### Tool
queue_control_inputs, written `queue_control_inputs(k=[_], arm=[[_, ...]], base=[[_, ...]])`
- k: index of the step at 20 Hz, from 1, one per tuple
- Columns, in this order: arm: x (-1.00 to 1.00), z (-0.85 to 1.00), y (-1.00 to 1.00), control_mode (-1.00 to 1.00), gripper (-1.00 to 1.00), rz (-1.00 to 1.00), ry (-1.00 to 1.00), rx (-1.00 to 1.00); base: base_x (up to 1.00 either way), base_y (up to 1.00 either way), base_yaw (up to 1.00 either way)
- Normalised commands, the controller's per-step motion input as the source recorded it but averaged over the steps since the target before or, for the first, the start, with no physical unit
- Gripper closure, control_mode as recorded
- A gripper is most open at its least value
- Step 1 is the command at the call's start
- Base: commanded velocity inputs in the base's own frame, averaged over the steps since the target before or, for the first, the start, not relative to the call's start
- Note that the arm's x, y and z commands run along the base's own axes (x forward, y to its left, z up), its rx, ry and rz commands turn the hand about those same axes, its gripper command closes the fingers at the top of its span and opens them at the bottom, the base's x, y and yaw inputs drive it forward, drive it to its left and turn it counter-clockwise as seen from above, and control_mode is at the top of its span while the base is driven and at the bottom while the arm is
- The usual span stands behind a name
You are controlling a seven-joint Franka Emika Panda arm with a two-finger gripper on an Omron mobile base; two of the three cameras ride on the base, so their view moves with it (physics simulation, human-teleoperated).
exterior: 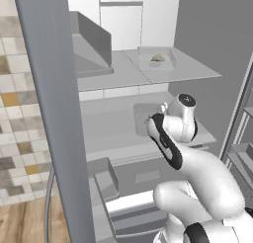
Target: Place two dumplings into each of the tupperware containers and then place the containers in the fridge.
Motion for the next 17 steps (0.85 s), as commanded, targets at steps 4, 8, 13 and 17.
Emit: queue_control_inputs(k=[4,8,13,17], arm=[[-0.90,0.68,-0.01,-1.00,-1.00,-0.04,0.20,0.00],[-0.82,0.67,0.02,-1.00,-1.00,0.00,0.34,0.00],[-0.84,0.49,0.25,-1.00,-1.00,0.00,0.32,-0.03],[-0.99,0.35,0.11,-1.00,-1.00,0.00,-0.01,-0.06]], base=[[0.00,0.00,0.00],[0.00,0.00,0.00],[0.00,0.00,0.00],[0.00,0.00,0.00]])
